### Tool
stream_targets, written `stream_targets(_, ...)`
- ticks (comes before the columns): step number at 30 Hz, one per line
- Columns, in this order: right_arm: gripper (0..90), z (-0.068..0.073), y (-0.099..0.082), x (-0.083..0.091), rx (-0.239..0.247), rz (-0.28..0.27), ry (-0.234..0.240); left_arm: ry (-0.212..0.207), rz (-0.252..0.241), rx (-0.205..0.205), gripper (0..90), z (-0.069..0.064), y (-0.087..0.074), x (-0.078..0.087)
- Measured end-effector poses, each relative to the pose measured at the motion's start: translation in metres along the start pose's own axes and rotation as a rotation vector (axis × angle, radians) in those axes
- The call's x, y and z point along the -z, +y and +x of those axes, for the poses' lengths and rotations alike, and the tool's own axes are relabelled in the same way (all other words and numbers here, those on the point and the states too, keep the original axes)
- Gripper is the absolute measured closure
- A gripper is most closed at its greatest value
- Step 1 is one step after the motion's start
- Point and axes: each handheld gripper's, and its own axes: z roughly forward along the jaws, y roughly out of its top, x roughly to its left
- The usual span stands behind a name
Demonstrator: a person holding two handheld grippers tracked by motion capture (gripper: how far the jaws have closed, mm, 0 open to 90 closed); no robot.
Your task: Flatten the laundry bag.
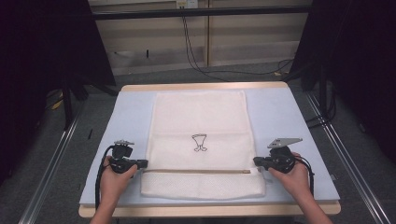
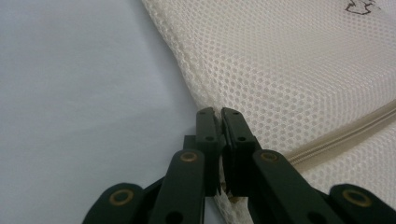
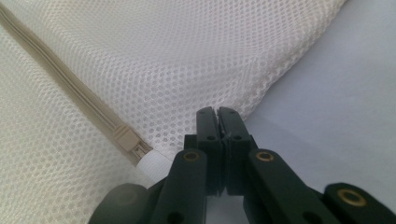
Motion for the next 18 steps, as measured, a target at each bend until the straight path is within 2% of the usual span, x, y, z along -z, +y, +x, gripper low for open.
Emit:
stream_targets(2, 88.6, -0.001, 0.000, 0.000, 0.003, -0.006, -0.005, -0.009, -0.006, 0.018, 86.4, 0.000, 0.001, 0.000)
stream_targets(3, 88.6, -0.001, 0.001, 0.000, 0.009, -0.003, -0.003, -0.008, 0.005, 0.003, 86.4, 0.002, 0.001, 0.002)
stream_targets(5, 88.5, 0.000, 0.000, 0.001, 0.011, -0.011, -0.004, -0.004, 0.001, 0.002, 86.3, 0.003, 0.001, 0.002)
stream_targets(8, 88.6, 0.001, 0.001, 0.001, 0.016, -0.017, -0.007, 0.002, -0.002, 0.006, 86.6, 0.005, 0.001, 0.004)
stream_targets(9, 88.6, 0.001, 0.001, 0.000, 0.017, -0.012, -0.003, -0.002, -0.014, 0.024, 86.6, 0.004, 0.001, 0.003)
stream_targets(13, 88.6, 0.003, 0.002, -0.002, 0.028, -0.014, -0.003, 0.001, -0.006, 0.010, 86.7, 0.009, 0.001, 0.005)
stream_targets(15, 88.6, 0.004, 0.002, -0.003, 0.029, -0.020, -0.002, -0.002, -0.012, 0.023, 86.7, 0.010, 0.001, 0.006)
stream_targets(18, 88.5, 0.005, 0.004, -0.005, 0.041, -0.018, 0.004, 0.007, -0.010, 0.022, 86.6, 0.013, 0.001, 0.008)
